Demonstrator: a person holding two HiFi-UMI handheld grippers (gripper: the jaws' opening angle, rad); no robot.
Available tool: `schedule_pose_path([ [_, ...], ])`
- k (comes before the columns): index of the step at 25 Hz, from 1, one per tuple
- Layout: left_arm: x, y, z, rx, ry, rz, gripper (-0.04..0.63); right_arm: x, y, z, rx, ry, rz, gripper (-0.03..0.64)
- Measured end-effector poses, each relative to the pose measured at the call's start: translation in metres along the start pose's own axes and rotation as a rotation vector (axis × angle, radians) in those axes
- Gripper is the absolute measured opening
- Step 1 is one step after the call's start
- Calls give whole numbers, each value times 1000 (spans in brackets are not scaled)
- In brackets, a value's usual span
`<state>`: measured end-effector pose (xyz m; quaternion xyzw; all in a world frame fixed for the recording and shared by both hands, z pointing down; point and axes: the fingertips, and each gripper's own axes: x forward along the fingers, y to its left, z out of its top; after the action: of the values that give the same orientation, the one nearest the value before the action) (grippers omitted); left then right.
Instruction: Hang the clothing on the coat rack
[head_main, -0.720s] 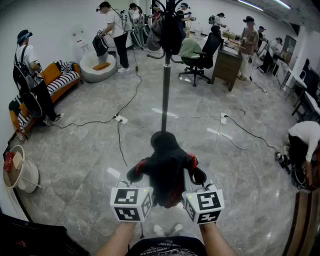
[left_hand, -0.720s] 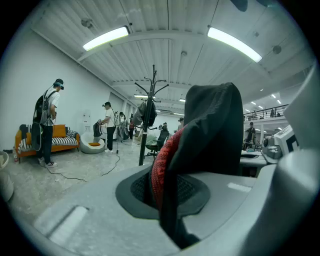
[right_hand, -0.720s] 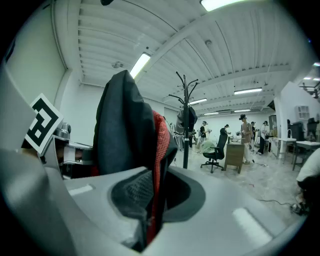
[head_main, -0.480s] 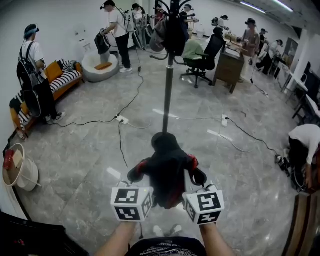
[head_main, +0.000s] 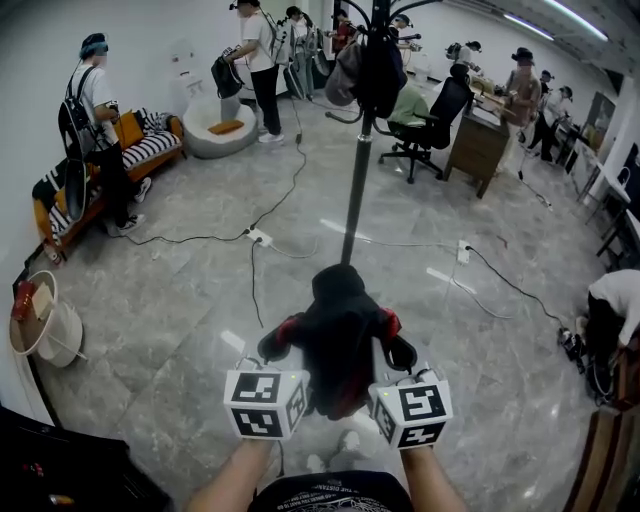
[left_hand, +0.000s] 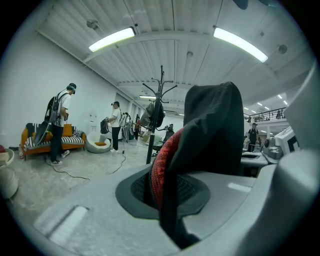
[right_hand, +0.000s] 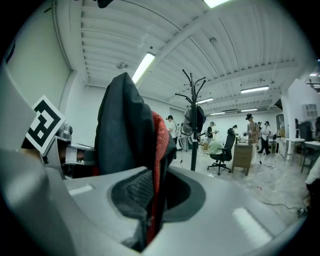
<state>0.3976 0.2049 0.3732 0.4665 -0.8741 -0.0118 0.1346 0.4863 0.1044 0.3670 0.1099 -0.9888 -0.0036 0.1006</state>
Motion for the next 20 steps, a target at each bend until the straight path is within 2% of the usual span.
schedule_pose_path([
  [7,20,28,4,-7,3,57,25,39,2,2,-1,-1,53,21],
  [20,94,75,29,-14,4,164,25,137,-15,22,18,-24,171,21],
])
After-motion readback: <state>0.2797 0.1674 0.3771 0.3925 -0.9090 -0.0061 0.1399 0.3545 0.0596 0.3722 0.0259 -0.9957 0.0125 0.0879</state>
